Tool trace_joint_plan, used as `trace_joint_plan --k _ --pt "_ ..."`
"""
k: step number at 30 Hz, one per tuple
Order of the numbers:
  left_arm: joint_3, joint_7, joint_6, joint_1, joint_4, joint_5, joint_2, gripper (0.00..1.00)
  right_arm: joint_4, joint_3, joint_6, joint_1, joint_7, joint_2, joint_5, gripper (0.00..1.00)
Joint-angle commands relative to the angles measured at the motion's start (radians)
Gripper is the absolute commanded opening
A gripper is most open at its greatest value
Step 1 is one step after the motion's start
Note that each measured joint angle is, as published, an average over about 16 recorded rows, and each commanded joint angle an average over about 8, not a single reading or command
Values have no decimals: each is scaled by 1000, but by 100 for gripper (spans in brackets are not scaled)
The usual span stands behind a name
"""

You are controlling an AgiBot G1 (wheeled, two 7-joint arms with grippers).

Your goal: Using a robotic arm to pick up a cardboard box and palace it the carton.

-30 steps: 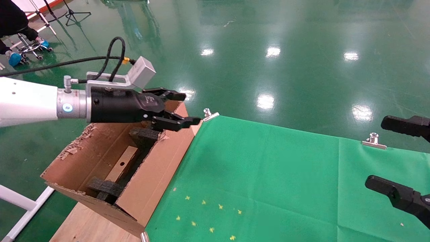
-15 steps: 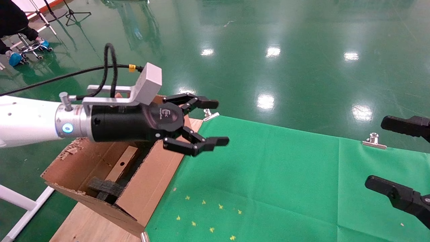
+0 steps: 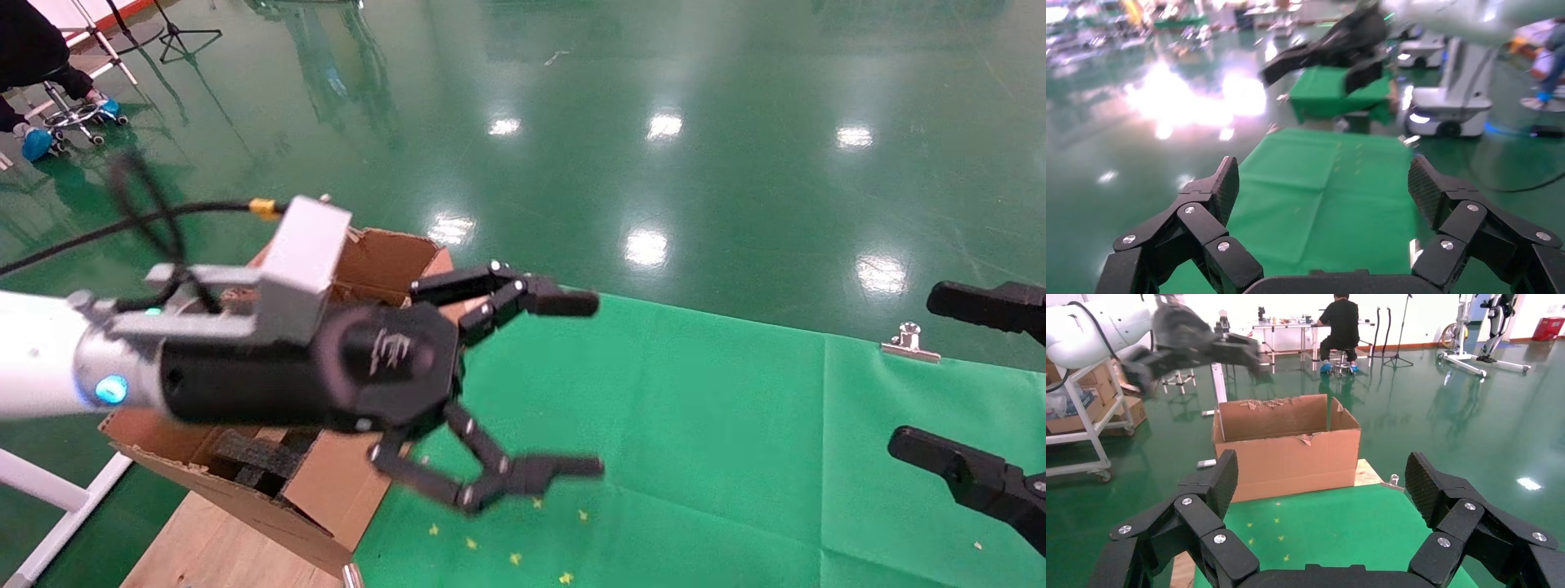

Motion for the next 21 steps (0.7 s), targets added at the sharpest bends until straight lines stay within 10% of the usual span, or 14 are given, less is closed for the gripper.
trace_joint_plan --k 1,21 --pt "-22 8 8 29 -34 -29 -2 100 0 0 0 0 0 0 0 100" --pt "-31 10 12 41 -46 -42 -4 100 0 0 0 0 0 0 0 100"
